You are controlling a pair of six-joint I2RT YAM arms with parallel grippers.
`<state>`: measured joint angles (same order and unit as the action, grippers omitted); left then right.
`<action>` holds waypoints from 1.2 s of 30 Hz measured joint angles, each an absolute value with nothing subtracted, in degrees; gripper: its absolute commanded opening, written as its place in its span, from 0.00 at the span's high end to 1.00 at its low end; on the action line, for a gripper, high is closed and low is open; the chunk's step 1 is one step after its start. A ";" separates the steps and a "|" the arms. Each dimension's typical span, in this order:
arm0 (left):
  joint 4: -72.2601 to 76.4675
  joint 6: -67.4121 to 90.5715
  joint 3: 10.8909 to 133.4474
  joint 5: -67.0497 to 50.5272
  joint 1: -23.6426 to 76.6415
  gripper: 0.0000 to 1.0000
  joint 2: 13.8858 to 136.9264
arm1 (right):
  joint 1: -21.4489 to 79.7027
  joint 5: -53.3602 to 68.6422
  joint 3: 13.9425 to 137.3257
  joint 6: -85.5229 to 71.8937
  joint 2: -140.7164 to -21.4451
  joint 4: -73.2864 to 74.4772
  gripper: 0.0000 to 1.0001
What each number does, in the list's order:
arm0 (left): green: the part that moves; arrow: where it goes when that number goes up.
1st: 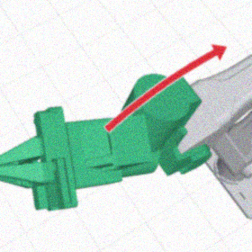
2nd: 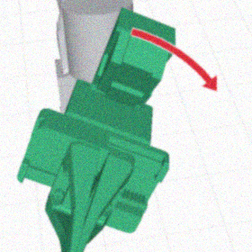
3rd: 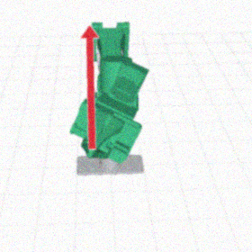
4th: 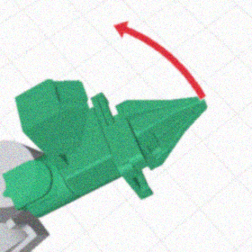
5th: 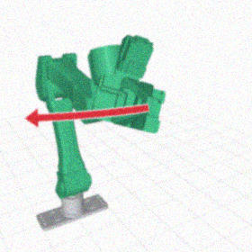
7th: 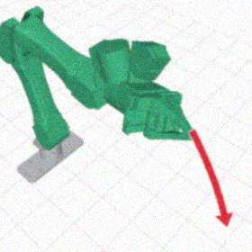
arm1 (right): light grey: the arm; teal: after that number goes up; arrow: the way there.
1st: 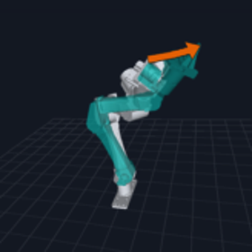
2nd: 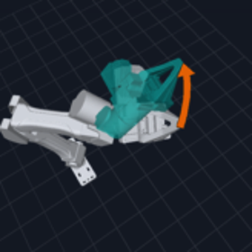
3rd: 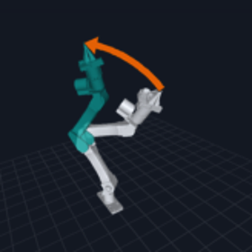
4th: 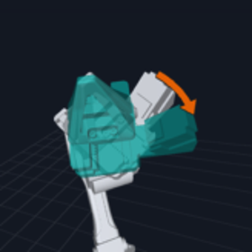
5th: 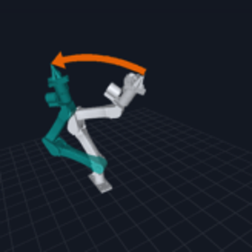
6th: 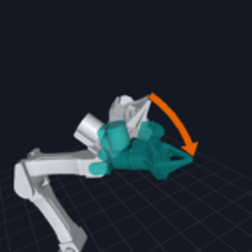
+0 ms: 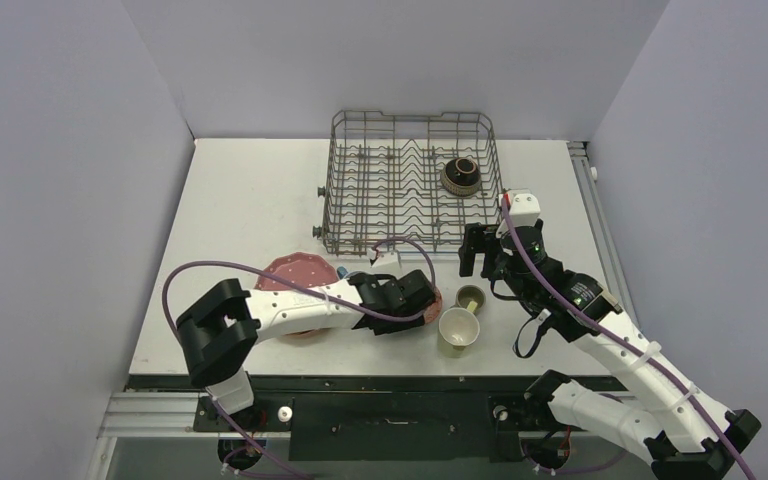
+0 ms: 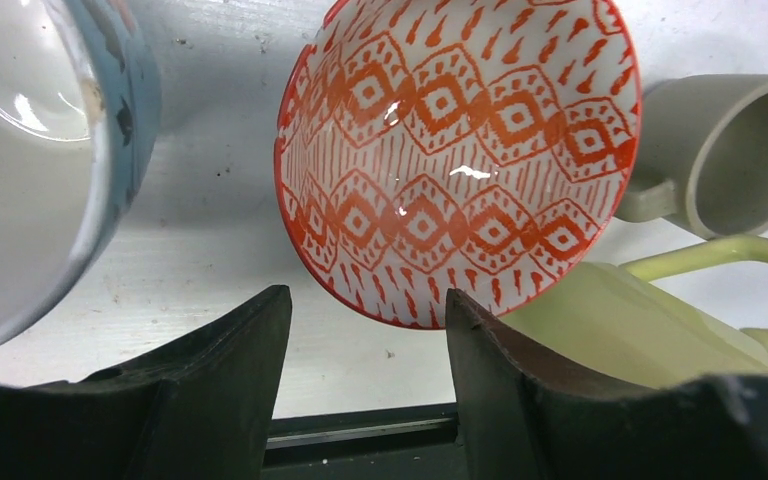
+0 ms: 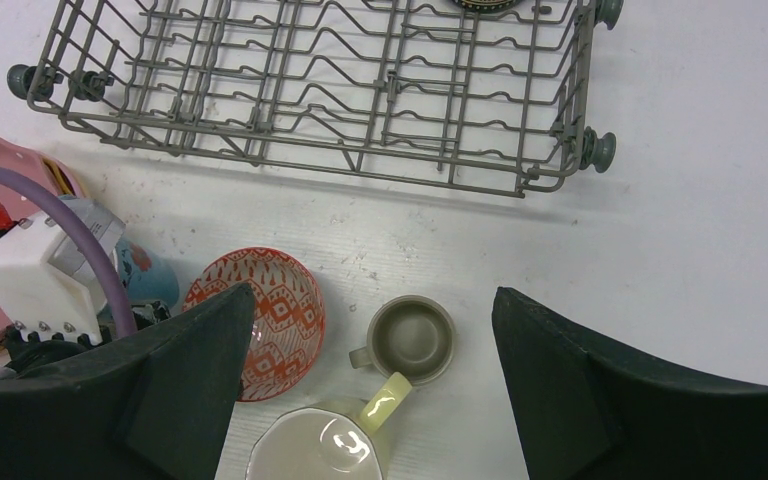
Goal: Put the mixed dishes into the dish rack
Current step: Pick up the bowl from the center of the board.
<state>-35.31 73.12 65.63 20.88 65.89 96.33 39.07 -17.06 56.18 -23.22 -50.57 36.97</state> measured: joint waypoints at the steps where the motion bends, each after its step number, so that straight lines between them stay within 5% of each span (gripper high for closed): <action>1: -35.31 73.30 65.63 20.75 65.84 0.46 96.66 | 39.07 -17.06 56.16 -23.22 -50.52 36.97 0.16; 8: -35.29 73.87 66.39 20.51 64.73 0.50 98.54 | 39.09 -17.04 55.27 -23.22 -50.17 36.95 0.16; 36: -35.33 73.17 67.37 20.86 62.63 0.96 100.18 | 39.07 -16.95 54.89 -23.22 -49.82 36.88 0.16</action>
<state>-35.33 73.17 67.37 20.86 62.63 100.18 39.07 -16.95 54.89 -23.22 -49.82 36.88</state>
